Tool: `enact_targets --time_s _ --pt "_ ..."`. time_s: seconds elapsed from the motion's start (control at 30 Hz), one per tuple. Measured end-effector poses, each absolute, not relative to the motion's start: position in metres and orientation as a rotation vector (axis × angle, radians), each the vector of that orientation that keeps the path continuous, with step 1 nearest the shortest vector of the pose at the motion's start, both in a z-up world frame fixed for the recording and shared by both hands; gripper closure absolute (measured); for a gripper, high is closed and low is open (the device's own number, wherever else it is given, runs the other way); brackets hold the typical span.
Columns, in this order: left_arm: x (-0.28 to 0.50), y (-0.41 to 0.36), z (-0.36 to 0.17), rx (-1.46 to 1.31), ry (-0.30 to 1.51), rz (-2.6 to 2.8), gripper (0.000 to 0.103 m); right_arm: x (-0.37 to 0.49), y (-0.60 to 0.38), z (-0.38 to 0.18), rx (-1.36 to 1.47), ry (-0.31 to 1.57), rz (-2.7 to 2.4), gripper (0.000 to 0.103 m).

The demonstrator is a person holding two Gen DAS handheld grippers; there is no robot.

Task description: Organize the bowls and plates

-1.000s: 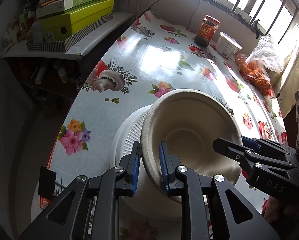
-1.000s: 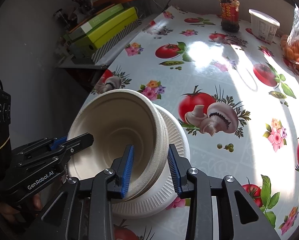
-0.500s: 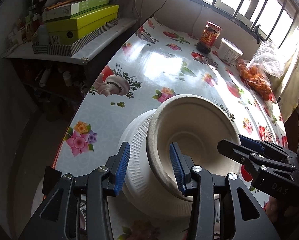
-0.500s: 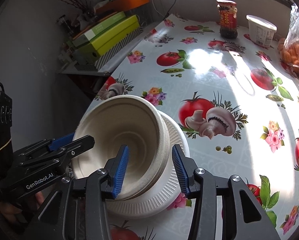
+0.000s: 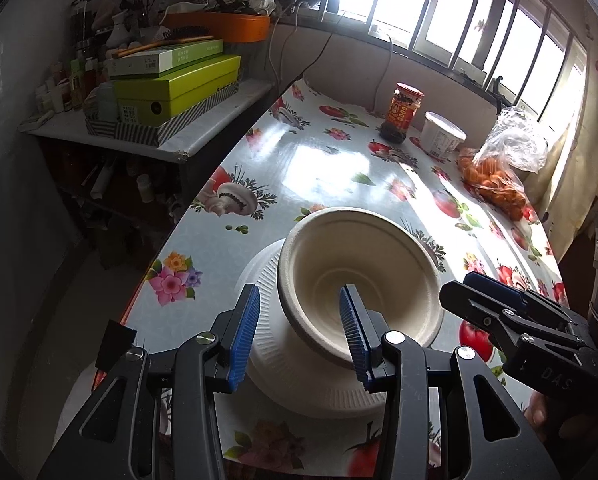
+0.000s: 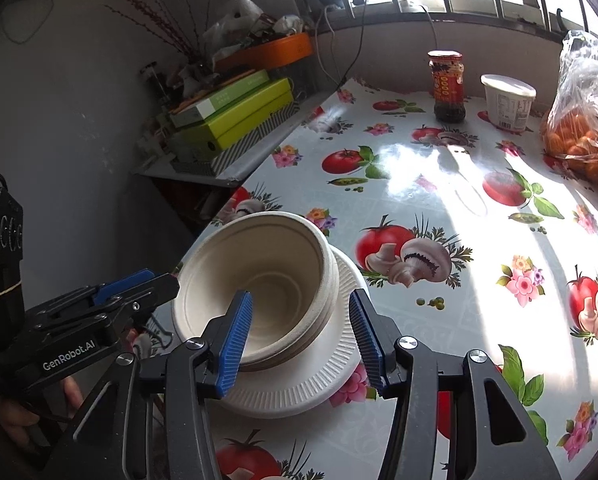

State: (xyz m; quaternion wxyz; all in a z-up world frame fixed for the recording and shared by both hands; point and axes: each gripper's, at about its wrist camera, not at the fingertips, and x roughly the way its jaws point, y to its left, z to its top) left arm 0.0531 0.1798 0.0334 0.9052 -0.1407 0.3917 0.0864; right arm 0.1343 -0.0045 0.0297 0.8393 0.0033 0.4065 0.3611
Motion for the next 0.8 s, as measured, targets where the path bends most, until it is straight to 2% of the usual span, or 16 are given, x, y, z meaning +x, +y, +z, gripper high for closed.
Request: enact_targets --time_s 0.27,0.8 --pt "0.018 0.159 0.028 -0.24 0.754 0.21 0.06 0.112 -0.026 0.022 0.006 0.827 0.758 0.052" --pt "-0.019 0.133 -0.002 -0.191 0.764 0.247 0.06 0.068 -0.061 0.012 -0.032 0.748 0.739 0.051"
